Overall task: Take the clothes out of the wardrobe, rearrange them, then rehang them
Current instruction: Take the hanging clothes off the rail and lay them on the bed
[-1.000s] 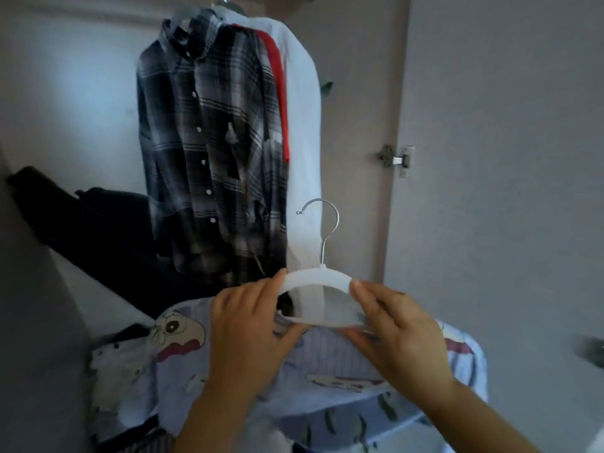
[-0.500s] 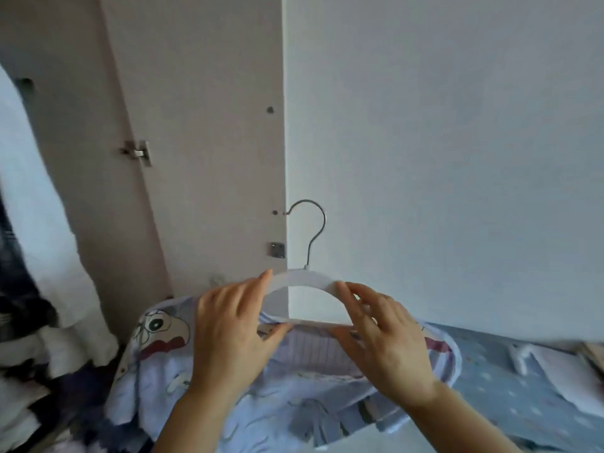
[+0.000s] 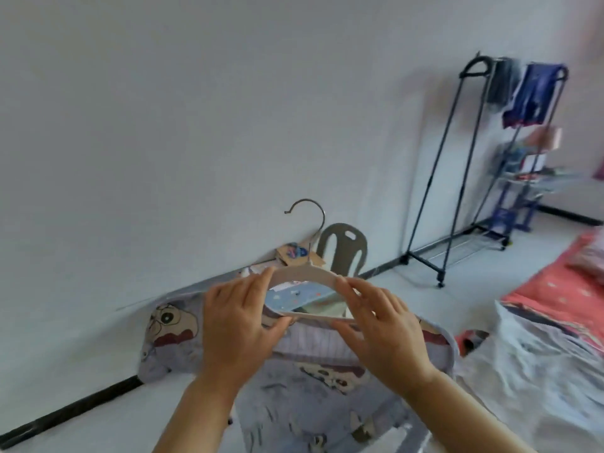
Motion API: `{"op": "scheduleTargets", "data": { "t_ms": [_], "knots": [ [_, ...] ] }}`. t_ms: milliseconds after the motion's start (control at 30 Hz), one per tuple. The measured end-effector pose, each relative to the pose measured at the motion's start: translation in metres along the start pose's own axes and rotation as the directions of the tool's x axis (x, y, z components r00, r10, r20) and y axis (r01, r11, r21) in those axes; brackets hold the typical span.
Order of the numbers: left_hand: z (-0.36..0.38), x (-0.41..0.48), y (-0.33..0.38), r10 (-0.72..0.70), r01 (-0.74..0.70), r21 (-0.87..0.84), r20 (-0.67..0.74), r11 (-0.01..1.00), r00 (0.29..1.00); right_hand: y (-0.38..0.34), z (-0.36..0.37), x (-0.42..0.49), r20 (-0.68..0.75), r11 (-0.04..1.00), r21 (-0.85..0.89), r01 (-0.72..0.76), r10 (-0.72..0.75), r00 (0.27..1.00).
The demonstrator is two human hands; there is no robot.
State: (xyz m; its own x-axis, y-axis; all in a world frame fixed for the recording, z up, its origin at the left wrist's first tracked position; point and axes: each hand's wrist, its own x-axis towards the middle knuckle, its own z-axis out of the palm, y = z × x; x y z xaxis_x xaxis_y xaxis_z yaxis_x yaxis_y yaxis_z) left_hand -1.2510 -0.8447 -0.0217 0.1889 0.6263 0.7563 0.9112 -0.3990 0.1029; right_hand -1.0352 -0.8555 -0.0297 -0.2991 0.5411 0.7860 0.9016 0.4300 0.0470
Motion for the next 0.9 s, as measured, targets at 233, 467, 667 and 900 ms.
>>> {"op": "scheduleTargets", "data": {
  "t_ms": [233,467,667,900],
  "knots": [
    [0.102,0.045,0.143,0.233,-0.21,-0.331,0.03,0.92,0.972,0.126,-0.073,-0.074,-0.035,0.96,-0.223,-0.171,0.167,0.985],
    [0.198,0.086,0.26,0.408,-0.313,-0.55,0.056,0.774,0.911,0.226,-0.108,-0.125,-0.051,0.827,-0.453,-0.332,0.348,0.936],
    [0.266,0.133,0.342,0.492,-0.388,-0.634,-0.013,0.669,0.87,0.298,-0.128,-0.135,-0.089,0.714,-0.583,-0.387,0.417,0.904],
    [0.325,0.18,0.419,0.56,-0.464,-0.669,-0.084,0.581,0.824,0.376,-0.135,-0.146,-0.148,0.597,-0.657,-0.46,0.496,0.856]
  ]
}}
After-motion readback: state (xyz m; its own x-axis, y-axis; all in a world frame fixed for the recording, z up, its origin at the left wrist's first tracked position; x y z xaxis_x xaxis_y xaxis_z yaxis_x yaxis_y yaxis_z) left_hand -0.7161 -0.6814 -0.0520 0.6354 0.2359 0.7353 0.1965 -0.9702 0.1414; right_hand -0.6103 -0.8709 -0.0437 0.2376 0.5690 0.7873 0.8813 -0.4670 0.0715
